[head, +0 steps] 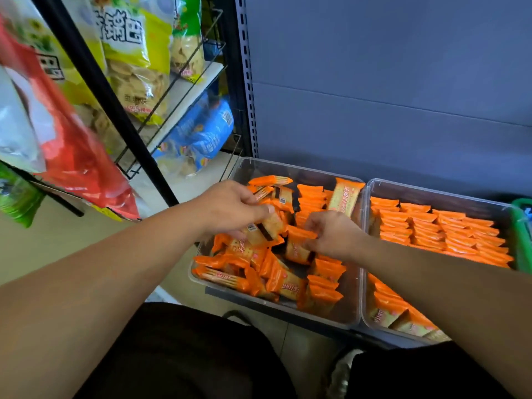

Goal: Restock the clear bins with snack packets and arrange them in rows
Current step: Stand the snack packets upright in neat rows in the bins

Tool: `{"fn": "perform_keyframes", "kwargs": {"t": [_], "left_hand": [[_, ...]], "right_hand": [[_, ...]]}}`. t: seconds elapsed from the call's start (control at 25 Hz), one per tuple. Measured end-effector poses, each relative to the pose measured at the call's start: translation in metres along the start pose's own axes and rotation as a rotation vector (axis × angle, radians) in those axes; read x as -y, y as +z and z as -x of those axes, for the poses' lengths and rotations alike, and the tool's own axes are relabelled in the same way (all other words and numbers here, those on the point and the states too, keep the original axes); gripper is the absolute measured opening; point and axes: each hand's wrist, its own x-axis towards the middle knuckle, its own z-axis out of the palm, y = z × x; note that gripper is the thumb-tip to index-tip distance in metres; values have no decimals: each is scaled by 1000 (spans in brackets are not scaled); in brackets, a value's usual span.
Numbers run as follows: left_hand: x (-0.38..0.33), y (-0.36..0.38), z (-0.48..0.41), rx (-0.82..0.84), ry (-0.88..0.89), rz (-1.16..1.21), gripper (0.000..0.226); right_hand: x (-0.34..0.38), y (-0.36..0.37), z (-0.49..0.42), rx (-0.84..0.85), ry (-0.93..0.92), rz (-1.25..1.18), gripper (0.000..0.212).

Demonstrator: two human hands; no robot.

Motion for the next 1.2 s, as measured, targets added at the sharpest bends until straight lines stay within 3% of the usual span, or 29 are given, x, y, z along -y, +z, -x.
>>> {"fn": "perform_keyframes", "kwargs": {"t": [0.16,0.36,0.44,0.52,0.64,0.76,0.84,0.96,1.04,1.08,1.2], "left_hand": [[3,2,-13,131,-8,-8,36],[5,8,-18,215,-36,-7,40],[6,8,-19,211,-41,18,39],[5,9,-21,198,-46,48,36],[-4,13,-24,202,-47,219,33],[-13,15,-26,230,-76,379,36],[-16,9,-32,101,-86,428,32],[-17,-1,-45,-264,-1,529,16],[-11,3,-50,-440,151,410,16],[-3,7,-53,-451,224,248,18],[23,20,-63,-301,239,-304,35]], "right_hand": [[-1,14,0,3,-10,271,29],[9,10,-3,4,46,312,57],[13,-3,-4,70,30,178,71],[15,-22,1,182,-59,-163,75],[12,-35,13,217,-162,-606,46],[5,-41,13,87,-73,-686,16],[-2,-43,10,-26,9,-667,13],[-11,-45,6,-154,98,-739,19],[-13,-43,4,-141,113,-795,21],[-13,-42,4,-122,116,-794,22],[-13,-38,6,-73,101,-753,22]]}}
